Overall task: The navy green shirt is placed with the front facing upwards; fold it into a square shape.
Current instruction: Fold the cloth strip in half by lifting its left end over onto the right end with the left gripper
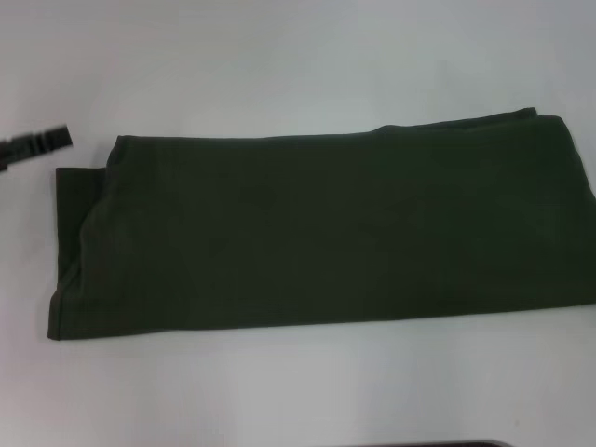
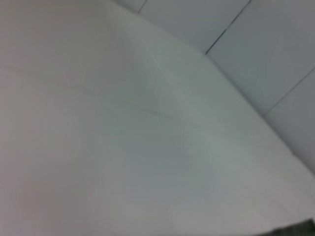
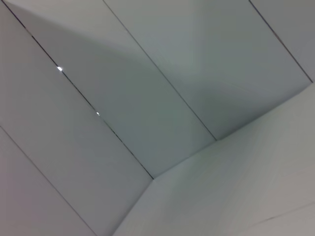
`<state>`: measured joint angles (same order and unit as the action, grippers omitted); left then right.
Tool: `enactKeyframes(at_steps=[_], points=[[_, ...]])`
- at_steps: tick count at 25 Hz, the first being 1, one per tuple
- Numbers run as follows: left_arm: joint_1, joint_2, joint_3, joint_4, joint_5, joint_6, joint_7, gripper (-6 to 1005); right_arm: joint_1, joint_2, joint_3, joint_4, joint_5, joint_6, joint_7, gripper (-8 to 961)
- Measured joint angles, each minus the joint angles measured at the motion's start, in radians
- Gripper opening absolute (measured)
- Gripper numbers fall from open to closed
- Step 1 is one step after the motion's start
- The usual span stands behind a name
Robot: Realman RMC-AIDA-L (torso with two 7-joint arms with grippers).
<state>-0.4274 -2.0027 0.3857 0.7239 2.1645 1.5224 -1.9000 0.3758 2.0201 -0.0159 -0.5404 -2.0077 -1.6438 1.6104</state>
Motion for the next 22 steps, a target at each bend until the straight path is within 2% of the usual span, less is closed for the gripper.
enactKeyframes(at_steps=[12,22], points=[[0.020,0.005,0.007,-0.038,0.115,-0.064,-0.009,889,0.007,0.001,-0.008,0.002,0.016,-0.024,0.009,924],[-0.024,0.005,0.030,-0.065,0.199,-0.081,-0.023,888,-0.004,0.004,-0.040,0.024,0.012,0.001,0.004,924]])
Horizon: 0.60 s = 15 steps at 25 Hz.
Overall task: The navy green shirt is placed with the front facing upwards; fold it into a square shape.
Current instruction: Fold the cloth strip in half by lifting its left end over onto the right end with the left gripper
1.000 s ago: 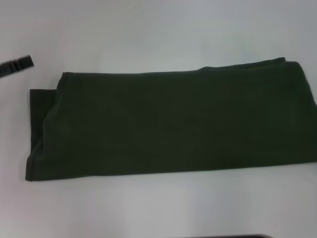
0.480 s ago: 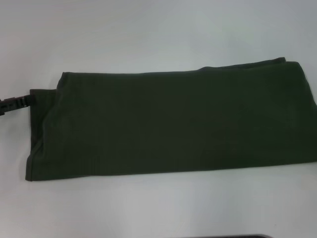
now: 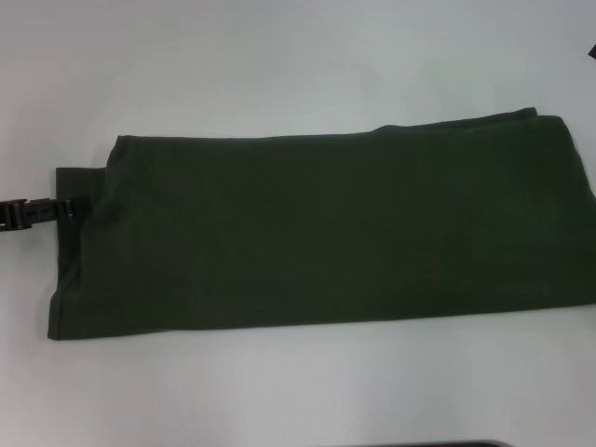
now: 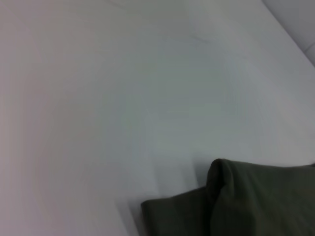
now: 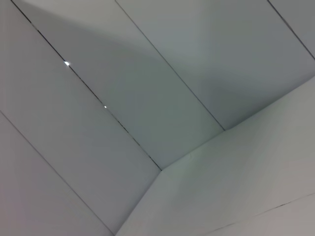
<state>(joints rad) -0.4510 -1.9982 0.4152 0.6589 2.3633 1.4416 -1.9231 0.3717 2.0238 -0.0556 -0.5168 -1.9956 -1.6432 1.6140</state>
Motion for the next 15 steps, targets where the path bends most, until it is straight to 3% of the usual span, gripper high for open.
enactKeyframes(at_steps=[15], points=[[-0.024,0.006,0.006,-0.002,0.061,-0.027,-0.035,886,-0.003,0.011,0.006,0.003,0.001,0.001,-0.005,924]])
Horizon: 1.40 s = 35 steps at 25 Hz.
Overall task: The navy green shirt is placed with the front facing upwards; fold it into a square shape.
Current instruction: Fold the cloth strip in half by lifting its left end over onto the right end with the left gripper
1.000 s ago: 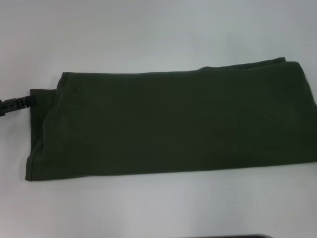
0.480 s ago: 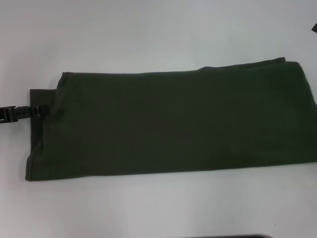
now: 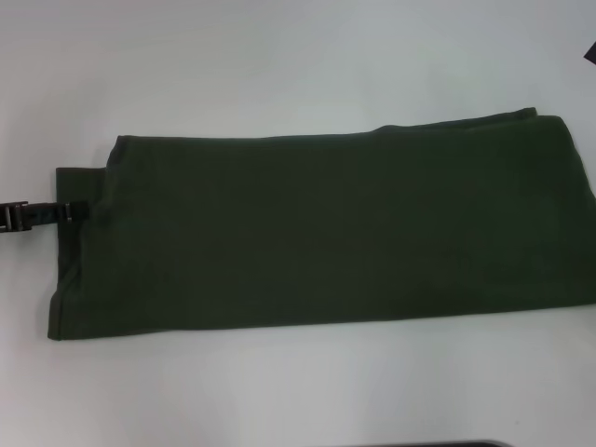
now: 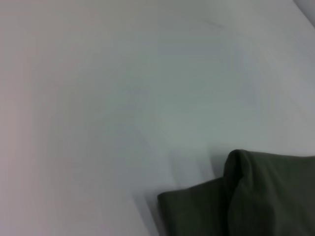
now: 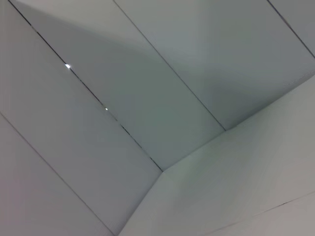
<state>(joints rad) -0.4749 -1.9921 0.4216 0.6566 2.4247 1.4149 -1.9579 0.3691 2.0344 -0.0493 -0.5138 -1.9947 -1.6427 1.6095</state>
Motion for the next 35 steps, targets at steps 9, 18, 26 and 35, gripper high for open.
enactKeyframes(at_steps=[9,18,26,35], points=[[-0.016,0.003,0.053,-0.007,0.021,0.016,-0.029,885,-0.001,-0.001,0.005,0.000,0.003,0.000,-0.001,924],[-0.025,-0.002,0.072,-0.012,0.031,0.071,-0.030,885,0.001,-0.006,0.005,0.000,0.004,0.000,0.002,924],[-0.048,-0.007,0.067,-0.005,0.024,0.124,-0.022,883,0.011,-0.009,0.005,0.000,0.004,0.000,0.008,925],[-0.062,-0.012,0.067,0.025,-0.013,0.146,-0.015,880,0.010,-0.010,0.005,0.000,0.004,0.000,0.010,925]])
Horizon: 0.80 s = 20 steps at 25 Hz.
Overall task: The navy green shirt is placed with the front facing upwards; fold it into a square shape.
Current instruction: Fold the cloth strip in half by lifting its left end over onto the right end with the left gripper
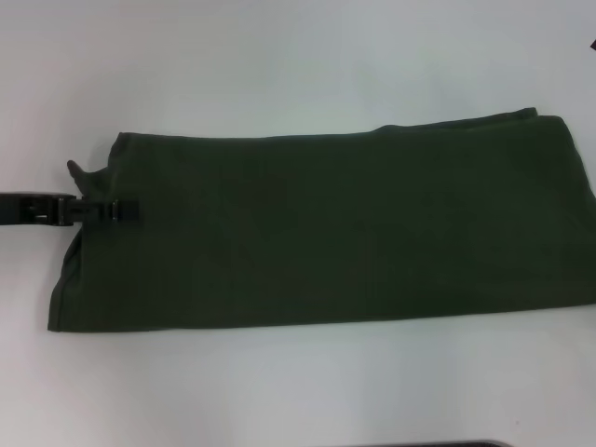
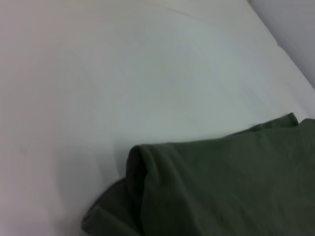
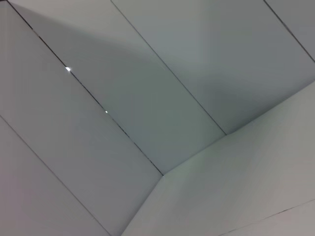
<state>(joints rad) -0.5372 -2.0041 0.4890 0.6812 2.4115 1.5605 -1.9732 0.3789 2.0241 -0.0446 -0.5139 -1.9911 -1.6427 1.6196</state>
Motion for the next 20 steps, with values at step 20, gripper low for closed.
enactKeyframes(at_steps=[20], points=[[0.034,0.011,0.006,0.010,0.014,-0.093,0.014,875,0.003,0.002,-0.001,0.000,0.000,-0.001,0.002,925]])
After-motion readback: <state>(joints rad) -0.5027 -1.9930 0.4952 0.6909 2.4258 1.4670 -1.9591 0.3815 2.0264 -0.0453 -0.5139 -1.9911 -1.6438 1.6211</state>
